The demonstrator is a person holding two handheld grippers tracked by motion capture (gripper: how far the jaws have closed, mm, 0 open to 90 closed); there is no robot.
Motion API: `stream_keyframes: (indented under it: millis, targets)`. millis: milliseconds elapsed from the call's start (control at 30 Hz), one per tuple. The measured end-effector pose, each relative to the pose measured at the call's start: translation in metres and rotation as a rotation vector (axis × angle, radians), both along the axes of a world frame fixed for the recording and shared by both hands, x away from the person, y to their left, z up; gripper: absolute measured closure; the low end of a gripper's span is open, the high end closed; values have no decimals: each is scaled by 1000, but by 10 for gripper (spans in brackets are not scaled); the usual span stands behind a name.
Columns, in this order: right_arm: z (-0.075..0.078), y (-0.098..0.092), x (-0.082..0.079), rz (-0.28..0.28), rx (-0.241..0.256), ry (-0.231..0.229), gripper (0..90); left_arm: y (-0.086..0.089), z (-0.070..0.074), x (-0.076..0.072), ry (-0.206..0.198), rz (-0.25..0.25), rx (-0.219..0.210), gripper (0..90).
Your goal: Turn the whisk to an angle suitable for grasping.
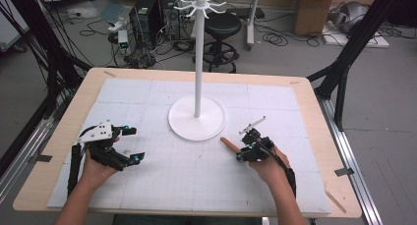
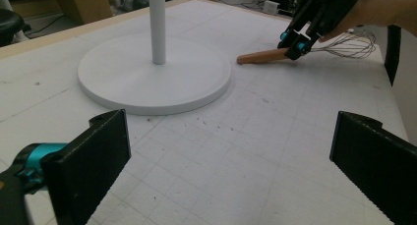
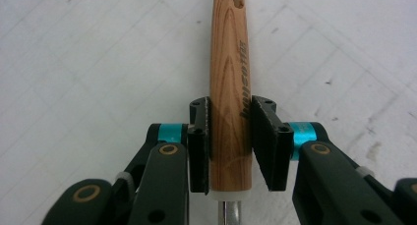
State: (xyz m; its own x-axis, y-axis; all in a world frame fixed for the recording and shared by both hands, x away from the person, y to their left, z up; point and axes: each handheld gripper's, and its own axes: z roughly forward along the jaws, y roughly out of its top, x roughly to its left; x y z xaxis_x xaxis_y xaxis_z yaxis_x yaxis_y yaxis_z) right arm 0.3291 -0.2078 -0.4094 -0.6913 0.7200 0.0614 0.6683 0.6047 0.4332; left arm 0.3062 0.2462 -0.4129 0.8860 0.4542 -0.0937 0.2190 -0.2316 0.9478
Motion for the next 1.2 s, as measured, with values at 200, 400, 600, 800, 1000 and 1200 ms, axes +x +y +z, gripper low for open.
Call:
stream_keyframes:
  millis: [200, 400, 600, 800, 1000, 1200]
  targets:
    - [-1, 11, -8, 92, 5, -15, 698, 0, 0, 0, 1, -3, 0, 25]
    - [4, 8, -9, 90, 96, -4, 620, 0, 0, 0, -3, -3, 2, 25]
    - [3, 0, -3, 35, 136, 65, 556, 0, 0, 0, 3, 1, -2, 24]
    - [-5, 14, -5, 91, 13, 90, 671, 0, 0, 0, 2, -2, 1, 25]
    - [3, 25, -10, 223, -53, -23, 699, 0, 0, 0, 4, 2, -1, 25]
    - [2, 40, -14, 335, -79, -77, 699, 0, 0, 0, 2, 1, 1, 24]
